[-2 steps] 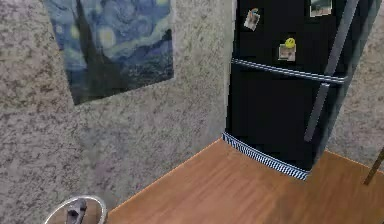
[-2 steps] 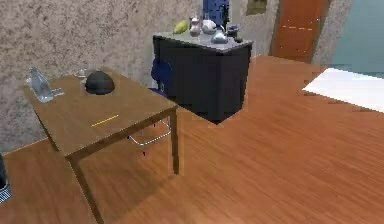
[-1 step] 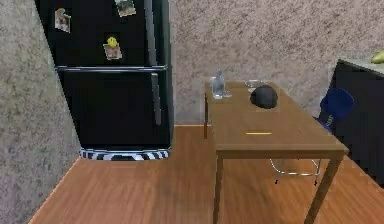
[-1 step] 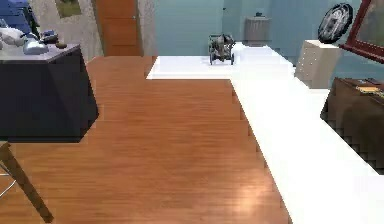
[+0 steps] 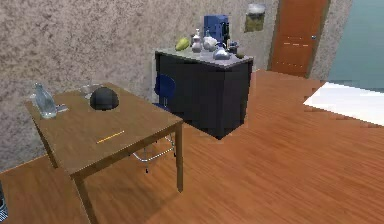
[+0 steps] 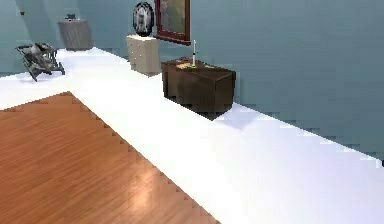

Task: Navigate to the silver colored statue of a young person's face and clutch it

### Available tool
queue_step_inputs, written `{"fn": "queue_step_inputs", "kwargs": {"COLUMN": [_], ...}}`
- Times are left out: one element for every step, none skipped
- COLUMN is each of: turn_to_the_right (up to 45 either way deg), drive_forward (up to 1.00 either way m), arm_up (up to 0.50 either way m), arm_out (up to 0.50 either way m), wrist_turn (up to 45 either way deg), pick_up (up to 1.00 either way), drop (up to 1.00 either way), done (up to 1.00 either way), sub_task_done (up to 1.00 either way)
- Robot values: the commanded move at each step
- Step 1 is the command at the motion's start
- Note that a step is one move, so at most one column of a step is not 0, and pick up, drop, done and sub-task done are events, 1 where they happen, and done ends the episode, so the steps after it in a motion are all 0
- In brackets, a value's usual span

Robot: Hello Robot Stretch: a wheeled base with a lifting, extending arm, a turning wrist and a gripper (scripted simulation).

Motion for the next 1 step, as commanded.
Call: {"fn": "queue_step_inputs", "kwargs": {"turn_to_the_right": [21.0], "drive_forward": [0.00], "arm_up": [0.00], "arm_out": [0.00], "wrist_turn": [0.0], "pick_up": [0.00], "drop": [0.00], "done": [0.00], "sub_task_done": [0.00]}}
